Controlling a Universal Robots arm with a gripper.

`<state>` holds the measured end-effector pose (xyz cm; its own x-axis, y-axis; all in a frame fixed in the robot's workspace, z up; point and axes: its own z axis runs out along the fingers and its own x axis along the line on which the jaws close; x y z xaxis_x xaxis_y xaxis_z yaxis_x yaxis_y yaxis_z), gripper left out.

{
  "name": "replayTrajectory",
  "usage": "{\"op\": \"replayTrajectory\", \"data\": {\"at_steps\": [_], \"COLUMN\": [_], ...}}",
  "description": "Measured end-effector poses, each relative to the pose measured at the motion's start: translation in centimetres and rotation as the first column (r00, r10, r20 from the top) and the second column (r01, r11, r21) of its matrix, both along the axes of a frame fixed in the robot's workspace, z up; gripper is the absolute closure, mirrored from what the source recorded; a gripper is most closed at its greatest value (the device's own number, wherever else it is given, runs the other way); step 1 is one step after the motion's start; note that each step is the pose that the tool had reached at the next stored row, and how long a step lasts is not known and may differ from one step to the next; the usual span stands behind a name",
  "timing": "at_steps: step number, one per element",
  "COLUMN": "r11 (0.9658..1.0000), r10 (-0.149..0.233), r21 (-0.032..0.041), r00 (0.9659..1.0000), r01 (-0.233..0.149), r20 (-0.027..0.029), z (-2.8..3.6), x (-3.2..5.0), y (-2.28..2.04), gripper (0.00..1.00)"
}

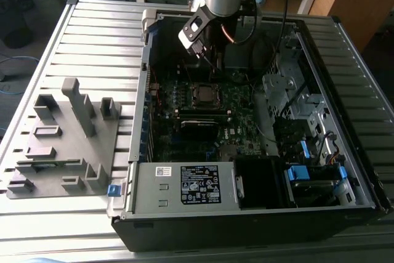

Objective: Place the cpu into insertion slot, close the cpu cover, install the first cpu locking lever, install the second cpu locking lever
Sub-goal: 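Close the cpu cover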

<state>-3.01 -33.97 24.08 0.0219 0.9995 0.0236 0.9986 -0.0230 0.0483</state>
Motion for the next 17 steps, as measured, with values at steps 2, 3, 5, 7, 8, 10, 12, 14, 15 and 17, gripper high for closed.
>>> {"op": "replayTrajectory", "data": {"at_steps": [2,3,5,7,8,10,12,14,15,17], "r11": [1.0000,1.0000,1.0000,1.0000,1.0000,1.0000,1.0000,1.0000,1.0000,1.0000], "r10": [0.000,0.000,0.000,0.000,0.000,0.000,0.000,0.000,0.000,-0.001], "r21": [0.0002,0.0002,0.0000,0.0002,-0.0001,-0.0006,-0.0013,-0.0028,-0.0045,-0.0076], "r00": [1.0000,1.0000,1.0000,1.0000,1.0000,1.0000,1.0000,1.0000,1.0000,1.0000], "r01": [0.000,0.000,0.000,0.000,0.000,0.000,0.000,0.000,0.000,0.001], "r20": [0.0000,0.0002,0.0007,0.0017,0.0018,0.0019,0.0018,0.0018,0.0018,0.0019], "z": [-0.01,-0.03,-0.08,-0.24,-0.37,-0.69,-1.01,-1.32,-1.49,-1.82], "x": [-0.07,-0.21,-0.70,-1.32,-1.53,-1.85,-2.05,-2.13,-2.15,-2.17], "y": [0.00,0.00,0.00,0.00,0.00,0.00,0.00,0.00,0.00,0.00], "gripper": [0.89,0.89,0.89,0.89,0.89,0.89,0.89,0.89,0.89,0.89]}}
